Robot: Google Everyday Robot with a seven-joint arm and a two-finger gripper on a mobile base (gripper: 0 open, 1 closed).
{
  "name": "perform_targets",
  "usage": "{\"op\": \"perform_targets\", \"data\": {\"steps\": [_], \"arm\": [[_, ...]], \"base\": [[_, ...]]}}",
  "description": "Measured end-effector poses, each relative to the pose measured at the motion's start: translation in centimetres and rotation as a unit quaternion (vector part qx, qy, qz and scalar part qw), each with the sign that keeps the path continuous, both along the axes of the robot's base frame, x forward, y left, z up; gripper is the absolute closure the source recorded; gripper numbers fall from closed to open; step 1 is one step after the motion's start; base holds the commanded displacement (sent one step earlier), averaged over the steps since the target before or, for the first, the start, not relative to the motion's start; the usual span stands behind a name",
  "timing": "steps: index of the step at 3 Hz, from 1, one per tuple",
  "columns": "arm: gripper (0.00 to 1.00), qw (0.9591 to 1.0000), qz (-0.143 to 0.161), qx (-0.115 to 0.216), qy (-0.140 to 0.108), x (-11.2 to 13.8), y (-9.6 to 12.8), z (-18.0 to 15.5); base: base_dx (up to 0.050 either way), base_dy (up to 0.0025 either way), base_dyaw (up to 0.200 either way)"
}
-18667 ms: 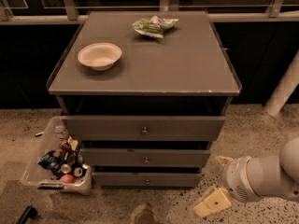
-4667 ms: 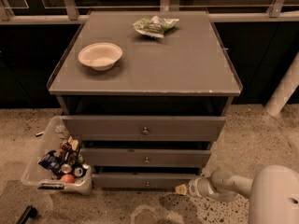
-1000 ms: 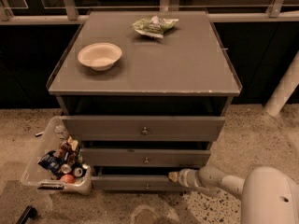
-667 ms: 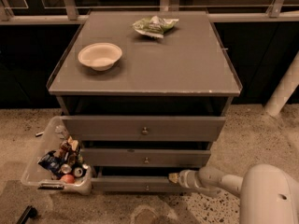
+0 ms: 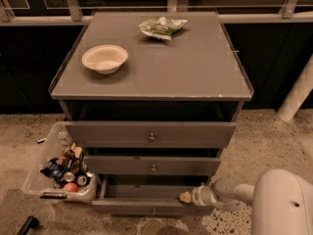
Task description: Open bottom drawer
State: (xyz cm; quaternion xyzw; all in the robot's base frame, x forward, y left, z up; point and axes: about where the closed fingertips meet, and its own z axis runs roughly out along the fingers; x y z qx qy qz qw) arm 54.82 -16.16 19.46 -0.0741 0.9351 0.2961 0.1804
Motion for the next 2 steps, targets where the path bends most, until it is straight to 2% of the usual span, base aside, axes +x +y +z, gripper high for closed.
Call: {"op": "perform_targets", "data": {"steps": [2], "arm": [[1.0,1.0,-0.004,-0.001,-0.007,0.83,0.31,0.44]], "base": [[0.0,0.0,0.0]]}}
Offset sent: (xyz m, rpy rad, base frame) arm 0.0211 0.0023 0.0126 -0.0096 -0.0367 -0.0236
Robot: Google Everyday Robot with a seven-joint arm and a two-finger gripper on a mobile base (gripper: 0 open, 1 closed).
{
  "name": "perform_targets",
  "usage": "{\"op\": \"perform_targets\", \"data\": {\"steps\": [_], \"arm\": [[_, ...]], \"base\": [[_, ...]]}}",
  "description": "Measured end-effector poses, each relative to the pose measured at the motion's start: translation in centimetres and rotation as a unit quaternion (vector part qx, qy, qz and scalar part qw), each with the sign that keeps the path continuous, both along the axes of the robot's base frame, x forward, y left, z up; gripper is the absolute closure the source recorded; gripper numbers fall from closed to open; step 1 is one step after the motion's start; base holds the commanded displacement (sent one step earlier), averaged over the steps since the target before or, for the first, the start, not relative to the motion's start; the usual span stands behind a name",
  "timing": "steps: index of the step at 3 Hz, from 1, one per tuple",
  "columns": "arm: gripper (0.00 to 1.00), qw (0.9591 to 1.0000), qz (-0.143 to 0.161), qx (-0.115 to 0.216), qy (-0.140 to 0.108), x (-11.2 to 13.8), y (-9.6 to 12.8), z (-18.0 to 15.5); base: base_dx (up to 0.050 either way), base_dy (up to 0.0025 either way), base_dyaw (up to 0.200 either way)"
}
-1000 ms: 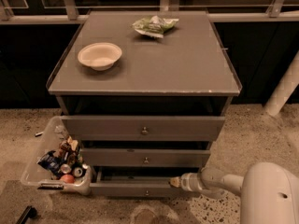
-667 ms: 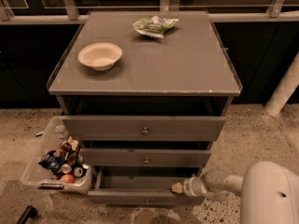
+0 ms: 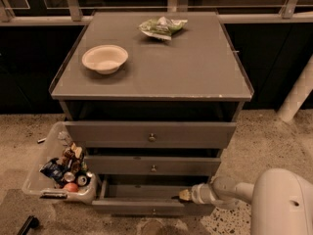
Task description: Open bottom drawer
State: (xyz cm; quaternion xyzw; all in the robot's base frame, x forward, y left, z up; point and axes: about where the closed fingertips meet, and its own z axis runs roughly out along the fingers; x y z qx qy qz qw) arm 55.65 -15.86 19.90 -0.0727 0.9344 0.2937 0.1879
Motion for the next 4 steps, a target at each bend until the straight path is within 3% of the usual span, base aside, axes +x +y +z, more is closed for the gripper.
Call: {"op": "perform_targets", "data": {"steps": [1,2,4], "arm": [[1.0,0.9997,-0.022,-0.002,-0.011,1.7,-0.4,0.5],[1.0,0.9997,-0.022,-0.002,-0.011,1.7,-0.4,0.4],[1.0,0.999,-0.022,-0.017,0.034,-0.1,0.4,-3.4]], "base": [[0.0,0.0,0.0],[0.0,0.0,0.0],[0.0,0.0,0.0]]}}
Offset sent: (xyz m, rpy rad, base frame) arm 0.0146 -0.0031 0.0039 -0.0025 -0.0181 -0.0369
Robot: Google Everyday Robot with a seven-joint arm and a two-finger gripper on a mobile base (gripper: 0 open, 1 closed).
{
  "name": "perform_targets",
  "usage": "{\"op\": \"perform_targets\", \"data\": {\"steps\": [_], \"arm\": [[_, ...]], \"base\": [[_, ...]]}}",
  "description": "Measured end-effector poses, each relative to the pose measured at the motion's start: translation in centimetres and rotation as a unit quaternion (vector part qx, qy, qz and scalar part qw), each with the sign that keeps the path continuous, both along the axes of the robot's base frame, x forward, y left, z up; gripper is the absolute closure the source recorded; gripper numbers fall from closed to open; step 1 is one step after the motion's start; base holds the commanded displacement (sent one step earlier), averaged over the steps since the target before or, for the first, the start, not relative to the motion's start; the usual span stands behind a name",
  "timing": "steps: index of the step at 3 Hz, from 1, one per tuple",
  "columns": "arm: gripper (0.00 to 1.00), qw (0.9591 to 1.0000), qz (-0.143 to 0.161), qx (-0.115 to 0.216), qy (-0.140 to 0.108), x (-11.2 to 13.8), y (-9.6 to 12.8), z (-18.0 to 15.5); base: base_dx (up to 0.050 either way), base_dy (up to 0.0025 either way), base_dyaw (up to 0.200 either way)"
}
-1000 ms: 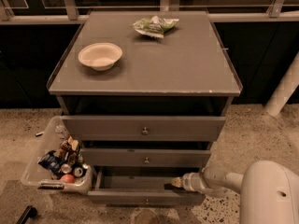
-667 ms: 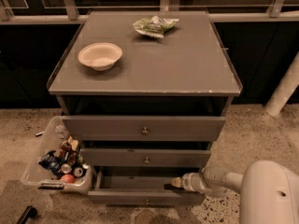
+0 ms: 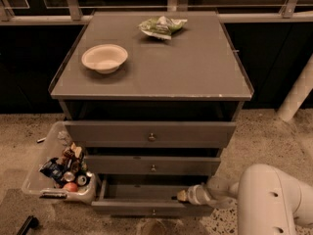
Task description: Open bottom drawer
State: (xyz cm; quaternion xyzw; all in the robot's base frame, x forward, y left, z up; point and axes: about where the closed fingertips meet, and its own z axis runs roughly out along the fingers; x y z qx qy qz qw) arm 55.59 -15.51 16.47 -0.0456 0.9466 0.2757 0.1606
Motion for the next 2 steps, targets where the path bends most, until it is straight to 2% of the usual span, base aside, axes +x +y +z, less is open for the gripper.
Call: {"op": "perform_targets", "data": {"steps": [2], "arm": [[1.0,0.9995,0.008,0.005,0.031,-3.4,-0.7,-0.2]], "base": [[0.0,0.0,0.0]]}}
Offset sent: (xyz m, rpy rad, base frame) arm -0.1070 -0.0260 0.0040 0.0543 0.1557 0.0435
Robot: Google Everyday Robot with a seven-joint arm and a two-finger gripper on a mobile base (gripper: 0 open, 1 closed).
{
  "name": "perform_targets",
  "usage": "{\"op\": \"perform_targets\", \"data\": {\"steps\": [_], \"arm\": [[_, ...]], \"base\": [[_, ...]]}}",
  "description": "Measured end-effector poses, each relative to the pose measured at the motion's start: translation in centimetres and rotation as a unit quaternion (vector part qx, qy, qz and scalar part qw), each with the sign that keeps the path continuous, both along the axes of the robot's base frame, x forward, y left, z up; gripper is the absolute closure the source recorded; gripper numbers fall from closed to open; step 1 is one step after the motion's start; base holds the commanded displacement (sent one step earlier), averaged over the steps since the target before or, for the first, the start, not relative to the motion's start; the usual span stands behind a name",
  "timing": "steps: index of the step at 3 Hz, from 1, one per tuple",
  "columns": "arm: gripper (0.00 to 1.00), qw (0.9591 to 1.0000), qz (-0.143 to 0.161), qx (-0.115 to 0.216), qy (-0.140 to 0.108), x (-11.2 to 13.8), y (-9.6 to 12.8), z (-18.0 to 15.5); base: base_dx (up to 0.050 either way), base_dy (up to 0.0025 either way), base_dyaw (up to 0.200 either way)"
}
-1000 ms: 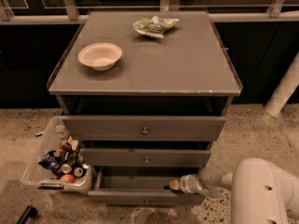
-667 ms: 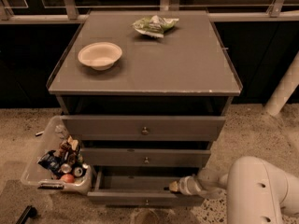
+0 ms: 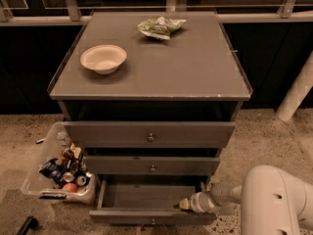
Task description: Open bottom drawer
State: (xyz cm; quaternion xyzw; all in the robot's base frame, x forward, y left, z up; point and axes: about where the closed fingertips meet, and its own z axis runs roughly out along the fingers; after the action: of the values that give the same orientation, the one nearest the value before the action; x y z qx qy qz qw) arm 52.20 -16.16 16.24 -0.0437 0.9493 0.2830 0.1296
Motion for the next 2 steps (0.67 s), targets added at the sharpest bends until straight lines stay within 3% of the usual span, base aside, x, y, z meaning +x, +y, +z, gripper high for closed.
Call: {"op": "perform_targets", "data": {"steps": [1,2], "arm": [[1.0,0.9999,0.008,0.013,0.004,-1.6,-0.1,0.7],[1.0,0.9991,0.005,0.035,-0.025,-2.1,-1.1,3.4]], "base": [[0.0,0.0,0.0],[0.0,0.0,0.0]]}}
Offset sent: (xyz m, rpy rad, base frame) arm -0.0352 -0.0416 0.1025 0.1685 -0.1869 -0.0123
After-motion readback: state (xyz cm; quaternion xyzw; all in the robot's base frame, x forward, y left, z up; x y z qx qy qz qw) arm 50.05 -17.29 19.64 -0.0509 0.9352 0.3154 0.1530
